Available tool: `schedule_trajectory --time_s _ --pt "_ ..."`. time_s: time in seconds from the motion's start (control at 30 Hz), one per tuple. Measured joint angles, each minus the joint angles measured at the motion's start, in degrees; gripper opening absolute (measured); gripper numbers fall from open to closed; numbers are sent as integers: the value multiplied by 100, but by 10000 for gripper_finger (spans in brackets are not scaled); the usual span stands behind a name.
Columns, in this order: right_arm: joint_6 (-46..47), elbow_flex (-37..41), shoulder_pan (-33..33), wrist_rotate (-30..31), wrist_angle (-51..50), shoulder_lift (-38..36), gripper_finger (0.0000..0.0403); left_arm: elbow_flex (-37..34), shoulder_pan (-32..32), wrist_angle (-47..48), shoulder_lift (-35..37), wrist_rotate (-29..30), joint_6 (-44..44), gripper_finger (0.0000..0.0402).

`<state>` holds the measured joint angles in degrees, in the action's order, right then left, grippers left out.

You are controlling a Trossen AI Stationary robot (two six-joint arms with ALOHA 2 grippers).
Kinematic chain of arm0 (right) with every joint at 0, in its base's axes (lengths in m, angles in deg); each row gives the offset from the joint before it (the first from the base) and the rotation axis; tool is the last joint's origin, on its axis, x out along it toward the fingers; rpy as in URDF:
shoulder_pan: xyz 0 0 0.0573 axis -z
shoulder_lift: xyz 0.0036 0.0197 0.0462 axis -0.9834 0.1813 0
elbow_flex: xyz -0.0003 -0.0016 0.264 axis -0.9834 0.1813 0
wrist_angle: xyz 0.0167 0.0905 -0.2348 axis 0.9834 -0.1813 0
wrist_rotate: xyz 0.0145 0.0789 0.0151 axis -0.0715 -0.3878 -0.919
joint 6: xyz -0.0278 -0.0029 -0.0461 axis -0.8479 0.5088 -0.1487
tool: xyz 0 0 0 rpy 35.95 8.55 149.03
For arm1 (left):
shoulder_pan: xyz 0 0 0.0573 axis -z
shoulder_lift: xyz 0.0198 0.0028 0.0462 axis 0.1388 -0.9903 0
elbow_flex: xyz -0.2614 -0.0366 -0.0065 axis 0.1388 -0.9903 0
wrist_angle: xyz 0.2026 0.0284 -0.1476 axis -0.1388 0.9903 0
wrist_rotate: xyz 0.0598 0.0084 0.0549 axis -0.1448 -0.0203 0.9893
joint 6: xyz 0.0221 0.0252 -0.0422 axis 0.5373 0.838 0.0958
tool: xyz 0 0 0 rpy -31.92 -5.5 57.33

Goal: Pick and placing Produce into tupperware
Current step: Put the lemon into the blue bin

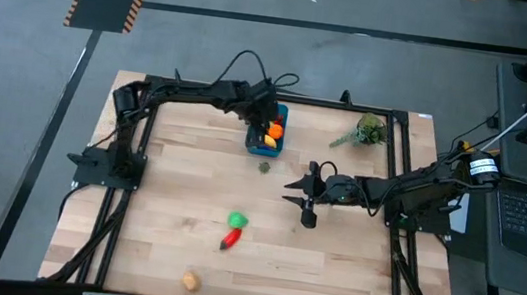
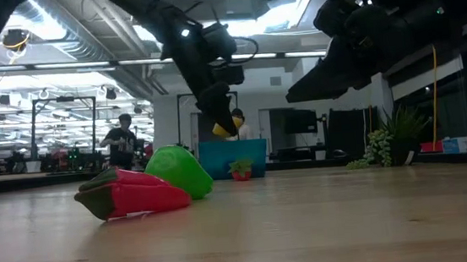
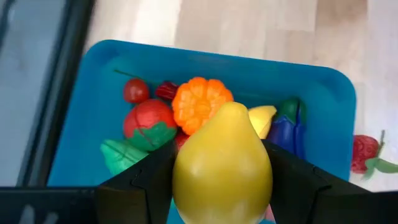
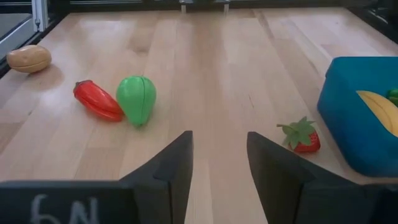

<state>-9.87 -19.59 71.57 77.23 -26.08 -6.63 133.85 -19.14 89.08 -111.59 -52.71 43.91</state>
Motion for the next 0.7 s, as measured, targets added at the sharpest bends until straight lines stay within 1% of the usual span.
schedule_trajectory --time_s 0.13,0.2,0.3,0.7 --pt "1 0 0 0 -36 0 153 471 -53 364 -282 -137 36 199" --pt "1 0 0 0 -48 0 153 606 -108 431 -377 -360 33 199" --pt "3 0 -1 0 -114 0 153 629 -153 441 -478 -676 27 199" --pt "25 0 -2 0 -173 0 153 622 -185 549 -569 -770 -20 199"
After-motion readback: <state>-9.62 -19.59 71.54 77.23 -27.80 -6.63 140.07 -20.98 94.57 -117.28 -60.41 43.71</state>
